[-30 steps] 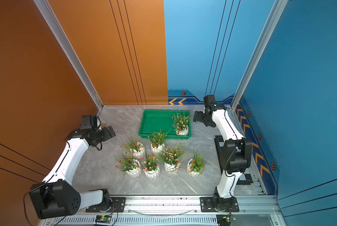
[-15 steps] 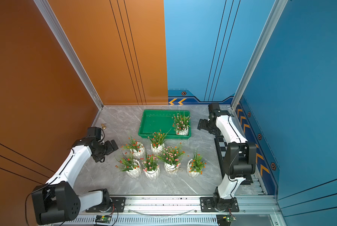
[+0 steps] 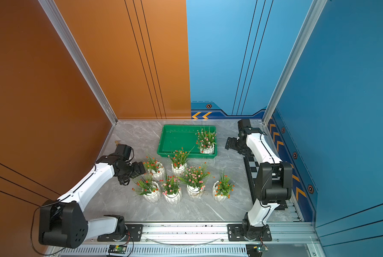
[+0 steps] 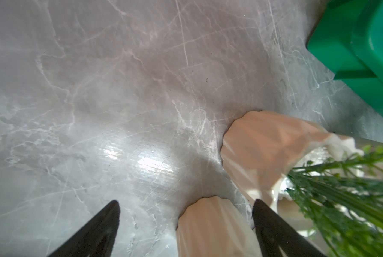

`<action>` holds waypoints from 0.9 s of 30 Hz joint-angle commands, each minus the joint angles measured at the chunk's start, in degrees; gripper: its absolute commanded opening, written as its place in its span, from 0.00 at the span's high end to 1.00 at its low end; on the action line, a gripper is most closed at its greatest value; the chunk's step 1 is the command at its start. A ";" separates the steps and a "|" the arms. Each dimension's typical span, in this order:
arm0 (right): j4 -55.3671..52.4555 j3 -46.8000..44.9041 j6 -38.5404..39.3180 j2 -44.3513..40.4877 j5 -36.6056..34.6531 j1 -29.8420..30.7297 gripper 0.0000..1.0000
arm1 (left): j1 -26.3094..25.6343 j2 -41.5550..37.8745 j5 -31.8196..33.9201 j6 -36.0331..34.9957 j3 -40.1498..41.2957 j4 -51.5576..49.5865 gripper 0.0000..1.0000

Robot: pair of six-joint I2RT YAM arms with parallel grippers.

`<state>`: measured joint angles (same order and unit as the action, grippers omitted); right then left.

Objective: Put the potted gypsophila into the storage box
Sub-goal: Pick up the baby's breath potted plant from the center of the board.

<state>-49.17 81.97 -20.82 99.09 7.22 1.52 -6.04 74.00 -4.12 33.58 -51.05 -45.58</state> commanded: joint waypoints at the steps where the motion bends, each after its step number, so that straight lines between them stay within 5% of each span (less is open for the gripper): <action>1: 0.74 -1.18 0.77 -1.73 0.59 -0.11 0.00 | -1.06 0.71 0.95 2.03 -1.95 -0.20 0.08; 17: 1.62 -2.61 0.69 -1.91 0.99 0.15 0.00 | -3.34 3.28 0.11 4.03 -4.47 1.80 0.13; 27: 1.81 -2.65 0.74 -1.71 1.23 0.24 0.00 | -5.41 4.89 0.66 4.46 -5.09 2.51 0.25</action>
<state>-47.79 80.01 -20.84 98.78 7.66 1.54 -10.74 77.87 -4.12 37.58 -55.00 -43.13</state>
